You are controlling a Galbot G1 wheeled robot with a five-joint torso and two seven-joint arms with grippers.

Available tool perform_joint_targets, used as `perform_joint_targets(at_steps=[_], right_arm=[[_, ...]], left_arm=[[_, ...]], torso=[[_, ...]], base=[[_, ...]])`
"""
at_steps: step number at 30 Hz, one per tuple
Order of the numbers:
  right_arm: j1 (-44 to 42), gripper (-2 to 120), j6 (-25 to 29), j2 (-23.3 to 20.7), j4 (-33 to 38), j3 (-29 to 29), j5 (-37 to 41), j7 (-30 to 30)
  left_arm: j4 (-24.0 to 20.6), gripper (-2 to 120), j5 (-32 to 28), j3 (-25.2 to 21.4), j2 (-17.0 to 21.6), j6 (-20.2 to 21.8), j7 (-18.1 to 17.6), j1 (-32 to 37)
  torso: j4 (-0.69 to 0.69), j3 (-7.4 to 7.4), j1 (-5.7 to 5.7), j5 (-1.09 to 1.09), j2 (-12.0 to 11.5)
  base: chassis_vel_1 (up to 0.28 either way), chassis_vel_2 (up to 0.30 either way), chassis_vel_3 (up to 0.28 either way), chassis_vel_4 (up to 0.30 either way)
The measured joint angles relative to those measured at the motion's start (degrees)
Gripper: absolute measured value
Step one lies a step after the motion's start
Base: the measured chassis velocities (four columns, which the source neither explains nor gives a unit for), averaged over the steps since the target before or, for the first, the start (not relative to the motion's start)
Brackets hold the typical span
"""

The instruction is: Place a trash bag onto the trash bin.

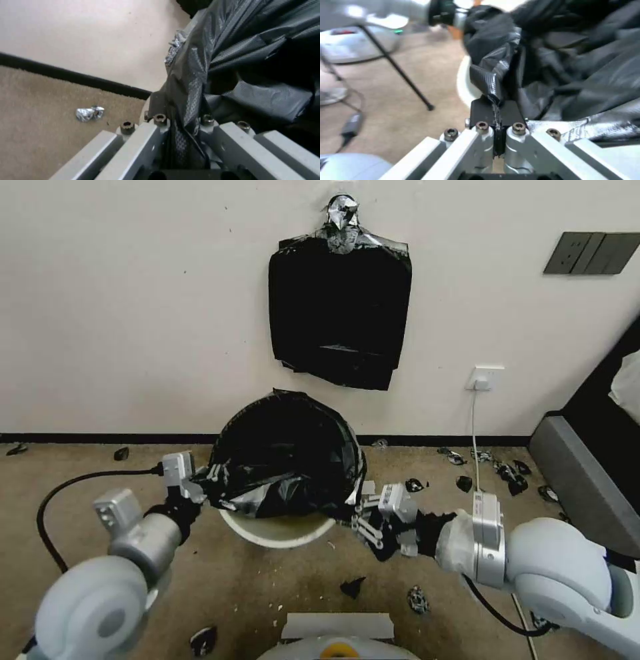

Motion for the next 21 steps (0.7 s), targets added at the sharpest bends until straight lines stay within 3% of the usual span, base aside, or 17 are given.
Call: perform_joint_targets(at_steps=[6,8,13,21], right_arm=[[1.20,0,7.18,0.71,-3.34,-3.99,-5.87,-8.44],[1.89,0,9.01,1.29,-5.00,-5.35,-11.66,-10.93],[2.17,0,9.73,5.16,-12.03,-8.75,-20.10,-7.63],[2.68,0,6.67,11.63,-18.40,-12.25,-24.05,1.67]], left_arm=[[-0.94,3,-5.51,-0.18,0.54,0.78,-3.19,-0.82],[-1.02,3,-6.78,0.04,0.40,0.88,-4.24,-0.96],[-1.88,3,-8.75,0.37,-0.05,1.43,-5.61,-0.21],[-2.73,3,-7.99,1.83,-2.40,1.47,-6.69,1.86]], torso=[[0.00,0.00,0.00,0.01,0.00],[0.00,0.00,0.00,-0.01,0.00],[-0.01,0.00,0.00,0.01,0.00],[0.00,0.00,0.00,0.00,0.00]], base=[[0.000,0.000,0.000,0.000],[0.000,0.000,0.000,0.000],[0.000,0.000,0.000,0.000],[0.000,0.000,0.000,0.000]])
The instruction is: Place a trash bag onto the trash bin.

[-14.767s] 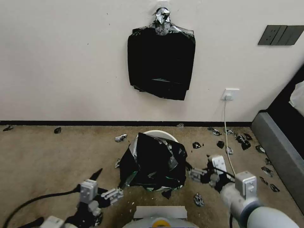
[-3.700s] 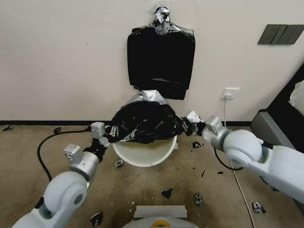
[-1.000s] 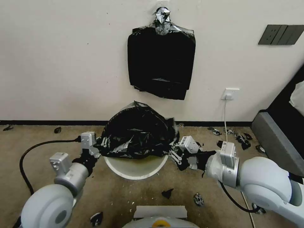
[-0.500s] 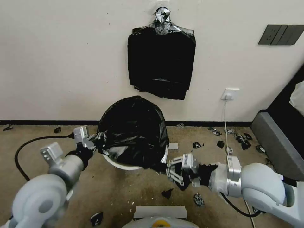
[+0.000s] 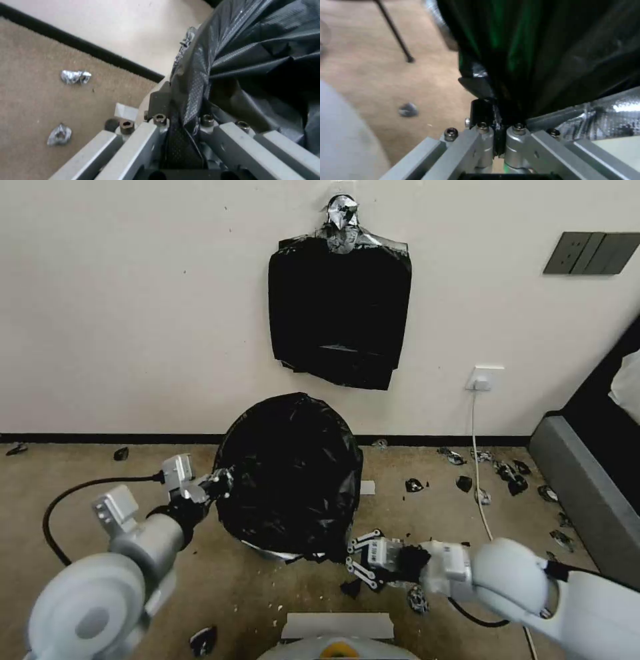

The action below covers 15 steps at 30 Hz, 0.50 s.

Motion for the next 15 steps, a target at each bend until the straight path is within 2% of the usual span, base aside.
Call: perform_joint_targets(at_steps=[2,6,12,15], right_arm=[[0.07,0,-2.47,1.66,-2.41,-0.43,-0.68,3.54],[-0.61,0,-5.73,2.46,-3.41,-0.34,1.06,6.81],[-1.93,0,-6.30,2.40,-2.30,0.90,2.04,7.28],[-3.08,12,-5.97,2.03,-2.00,2.56,3.01,7.47]], left_arm=[[-0.15,3,0.93,-0.04,-0.09,0.41,-0.04,1.13],[-0.05,3,1.92,-0.34,0.02,0.87,0.01,1.93],[0.61,3,3.09,0.21,-0.74,0.63,0.32,1.79],[1.63,3,3.93,0.89,-1.79,-0.35,0.58,1.13]], torso=[[0.00,0.00,0.00,0.01,0.00],[-0.01,0.00,0.00,0.01,0.00],[0.00,0.00,0.00,0.01,0.00],[0.00,0.00,0.00,0.01,0.00]], base=[[0.000,0.000,0.000,0.000],[0.000,0.000,0.000,0.000],[0.000,0.000,0.000,0.000],[0.000,0.000,0.000,0.000]])
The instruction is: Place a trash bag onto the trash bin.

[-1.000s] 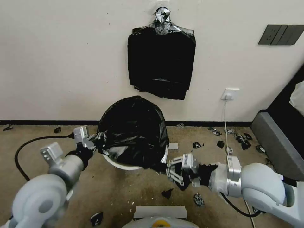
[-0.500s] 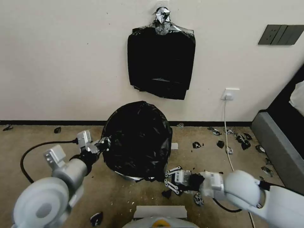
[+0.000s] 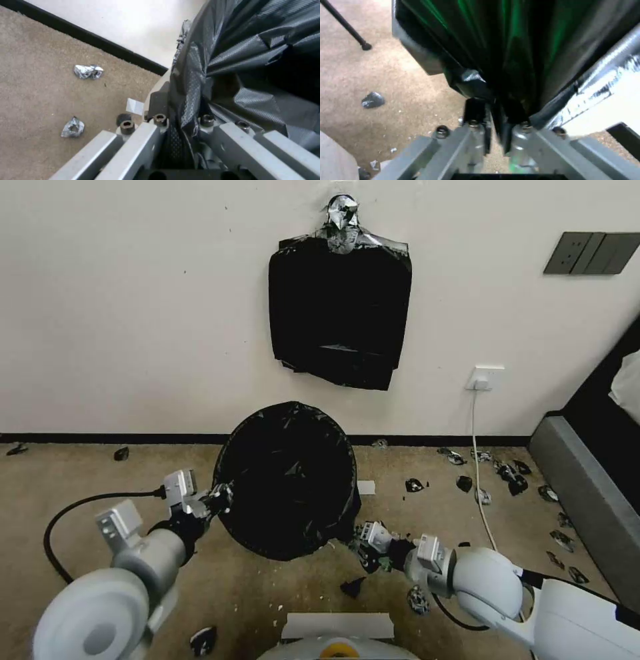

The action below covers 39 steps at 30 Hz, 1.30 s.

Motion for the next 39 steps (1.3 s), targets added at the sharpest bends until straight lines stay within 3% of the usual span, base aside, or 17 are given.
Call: perform_joint_targets(at_steps=[15,18,21,26,29,30,32,35,39], right_arm=[[-7.73,61,2.31,-3.33,3.32,8.06,2.40,-0.65],[-10.00,77,1.08,-4.85,5.92,10.24,6.11,3.64],[-12.53,83,-2.61,-6.51,11.11,11.95,12.14,8.76],[-15.57,68,-9.23,-8.57,19.74,15.24,19.88,17.50],[-14.27,54,-18.47,-8.69,27.66,16.90,30.54,31.41],[-14.27,54,-18.47,-8.69,27.66,16.90,30.54,31.41],[-10.64,42,-23.44,-7.97,30.57,16.70,37.12,39.60],[-8.47,37,-24.53,-7.60,30.92,16.15,38.66,40.94],[-1.50,21,-27.41,-5.13,30.95,13.42,42.56,41.79]], left_arm=[[3.61,3,1.00,0.36,-0.24,-2.22,-0.26,-2.97],[4.61,3,2.18,1.03,-0.54,-3.25,-0.23,-3.46],[5.68,3,4.57,1.94,-0.89,-4.15,0.13,-3.89],[6.82,3,9.37,4.34,-1.73,-5.44,0.86,-4.33],[7.65,3,14.19,6.80,-2.39,-6.73,1.20,-4.75],[7.65,3,14.19,6.80,-2.39,-6.73,1.20,-4.75],[8.35,3,17.10,8.95,-2.76,-7.55,1.09,-5.22],[8.76,3,18.68,10.21,-3.10,-7.85,0.96,-5.55],[9.71,3,22.44,13.98,-4.14,-8.11,0.83,-6.39]], torso=[[0.00,0.00,0.00,0.00,0.00],[0.00,0.00,0.00,0.01,0.00],[-0.01,0.00,0.00,0.00,0.00],[-0.01,0.00,0.00,0.00,0.00],[-0.01,0.00,0.00,0.00,0.00],[-0.01,0.00,0.00,0.00,0.00],[0.00,0.00,0.00,0.00,0.00],[0.00,0.00,0.00,0.00,0.00],[0.00,0.00,0.00,-0.01,0.00]], base=[[0.000,0.000,0.000,0.000],[0.000,0.000,0.000,0.000],[0.000,0.000,0.000,0.000],[0.000,0.000,0.000,0.000],[0.000,0.000,0.000,0.000],[0.000,0.000,0.000,0.000],[0.000,0.000,0.000,0.000],[0.000,0.000,0.000,0.000],[0.000,0.000,0.000,0.000]])
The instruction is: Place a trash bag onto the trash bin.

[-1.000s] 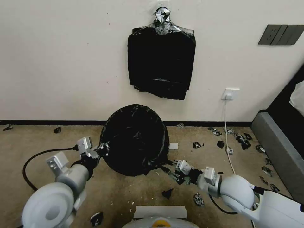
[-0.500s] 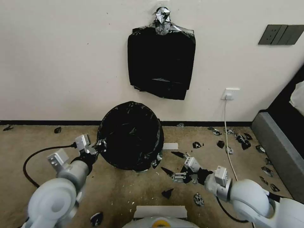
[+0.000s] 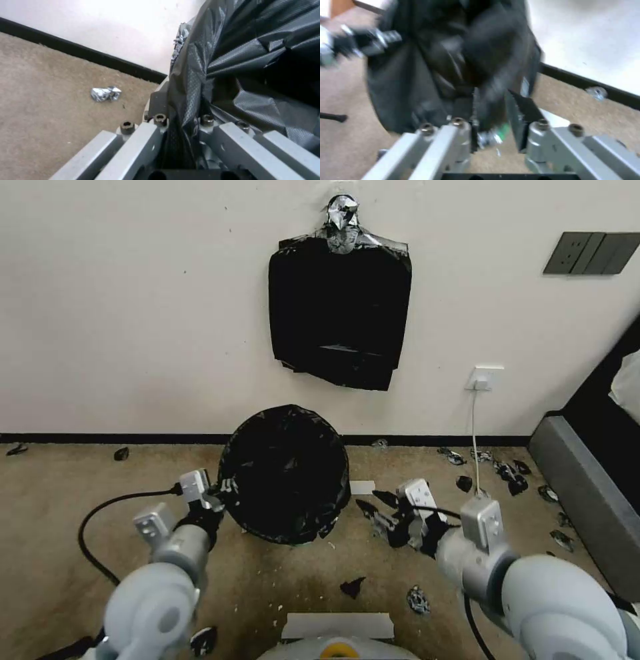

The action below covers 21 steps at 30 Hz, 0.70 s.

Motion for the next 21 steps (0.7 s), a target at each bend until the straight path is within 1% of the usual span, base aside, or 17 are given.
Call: perform_joint_targets(at_steps=[2,3,5,6,7,10,11,14,15,17,18,19,21], right_arm=[[3.74,10,-2.30,2.42,-0.32,-1.74,3.14,1.49],[3.74,10,-2.30,2.42,-0.32,-1.74,3.14,1.49],[7.25,0,-5.20,5.88,-1.84,-3.79,8.42,5.31],[8.85,0,-7.13,8.11,-2.71,-5.07,11.91,9.02],[8.85,0,-7.13,8.11,-2.71,-5.07,11.91,9.02],[12.05,0,-9.53,13.83,-6.17,-9.50,15.44,16.51],[12.05,0,-9.53,13.83,-6.17,-9.50,15.44,16.51],[15.57,0,-10.06,19.79,-10.37,-14.61,15.81,21.54],[15.57,0,-10.06,19.79,-10.37,-14.61,15.81,21.54],[17.96,0,-10.07,23.36,-13.17,-17.58,15.78,24.11],[19.01,0,-10.07,24.97,-14.64,-18.82,15.67,25.18],[19.01,0,-10.07,24.97,-14.64,-18.82,15.67,25.18],[20.57,0,-10.04,27.65,-17.57,-20.69,15.10,26.64]], left_arm=[[0.23,3,1.43,1.56,-0.12,0.12,-0.01,-0.51],[0.23,3,1.43,1.56,-0.12,0.12,-0.01,-0.51],[0.24,3,2.59,3.10,0.02,0.44,-0.06,-0.85],[0.24,3,3.25,3.93,0.09,0.63,-0.14,-0.87],[0.24,3,3.25,3.93,0.09,0.63,-0.14,-0.87],[0.44,3,4.66,6.26,-0.13,1.24,-0.41,-0.55],[0.44,3,4.66,6.26,-0.13,1.24,-0.41,-0.55],[0.76,3,6.26,7.95,-0.98,1.81,-0.82,-0.63],[0.76,3,6.26,7.95,-0.98,1.81,-0.82,-0.63],[0.91,3,7.69,8.41,-1.55,2.01,-0.84,-0.68],[0.83,3,8.02,8.32,-1.98,2.51,-0.83,-0.70],[0.83,3,8.02,8.32,-1.98,2.51,-0.83,-0.70],[0.10,3,7.57,7.43,-2.70,3.52,-0.90,-1.06]], torso=[[0.00,0.00,0.00,0.01,0.00],[0.00,0.00,0.00,0.01,0.00],[0.00,0.00,0.00,0.00,0.00],[0.00,0.00,0.00,0.01,0.00],[0.00,0.00,0.00,0.01,0.00],[0.00,0.00,0.00,0.00,0.00],[0.00,0.00,0.00,0.00,0.00],[0.00,0.00,0.00,0.00,0.00],[0.00,0.00,0.00,0.00,0.00],[0.01,0.00,0.00,0.00,0.00],[0.01,0.00,0.00,0.00,-0.01],[0.01,0.00,0.00,0.00,-0.01],[0.01,0.00,0.00,-0.02,0.00]], base=[[0.000,0.000,0.000,0.000],[0.000,0.000,0.000,0.000],[0.000,0.000,0.000,0.000],[0.000,0.000,0.000,0.000],[0.000,0.000,0.000,0.000],[0.000,0.000,0.000,0.000],[0.000,0.000,0.000,0.000],[0.000,0.000,0.000,0.000],[0.000,0.000,0.000,0.000],[0.000,0.000,0.000,0.000],[0.000,0.000,0.000,0.000],[0.000,0.000,0.000,0.000],[0.000,0.000,0.000,0.000]])
